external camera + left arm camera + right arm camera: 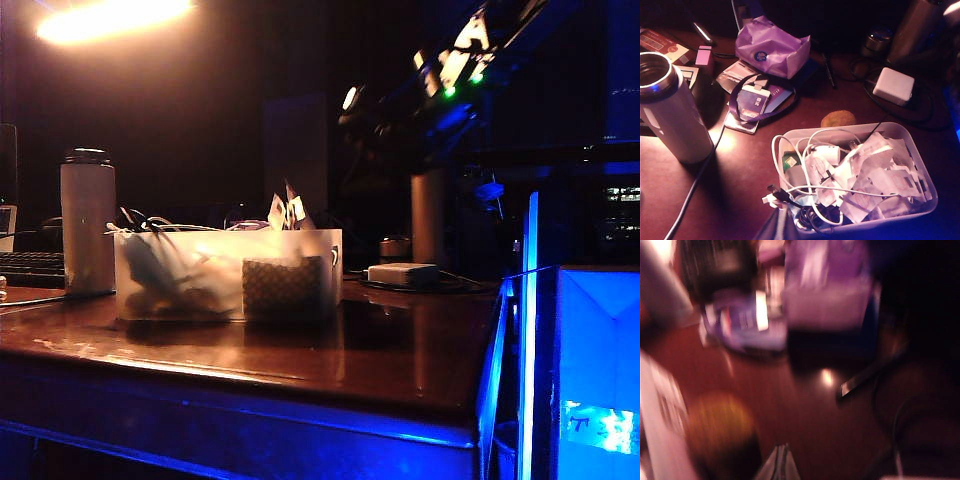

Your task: Pick up the kiwi and place it into the translucent box.

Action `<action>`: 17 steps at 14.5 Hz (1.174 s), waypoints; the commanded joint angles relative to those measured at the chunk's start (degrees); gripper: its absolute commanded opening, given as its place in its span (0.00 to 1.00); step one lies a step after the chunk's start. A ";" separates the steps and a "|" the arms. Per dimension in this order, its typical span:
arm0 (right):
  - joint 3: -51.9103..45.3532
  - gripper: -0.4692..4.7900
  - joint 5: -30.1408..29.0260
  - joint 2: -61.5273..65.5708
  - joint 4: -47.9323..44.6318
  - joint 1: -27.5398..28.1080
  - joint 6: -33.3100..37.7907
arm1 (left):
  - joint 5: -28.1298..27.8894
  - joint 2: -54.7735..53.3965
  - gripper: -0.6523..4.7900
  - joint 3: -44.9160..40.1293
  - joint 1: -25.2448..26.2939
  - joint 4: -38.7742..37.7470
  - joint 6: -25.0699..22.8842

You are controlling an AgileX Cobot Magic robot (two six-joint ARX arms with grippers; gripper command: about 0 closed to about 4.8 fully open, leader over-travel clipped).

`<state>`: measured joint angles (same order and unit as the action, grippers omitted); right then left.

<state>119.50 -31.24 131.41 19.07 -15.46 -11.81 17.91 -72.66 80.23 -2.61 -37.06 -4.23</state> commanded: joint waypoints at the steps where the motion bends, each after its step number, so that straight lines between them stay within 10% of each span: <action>1: 0.33 0.09 3.30 -0.24 9.68 -1.09 -12.35 | 0.35 0.22 0.11 0.37 0.00 0.70 0.17; 9: 0.37 0.09 3.26 -1.38 13.49 -1.11 -15.15 | -1.05 -5.86 0.11 0.61 0.02 13.25 2.34; 17: 0.37 0.09 3.30 -2.08 11.93 -1.46 -11.93 | 7.63 -33.94 0.11 19.43 -2.71 25.64 5.95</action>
<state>119.61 -27.86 130.21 31.90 -16.84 -24.01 23.31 -105.23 98.06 -5.23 -12.49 1.98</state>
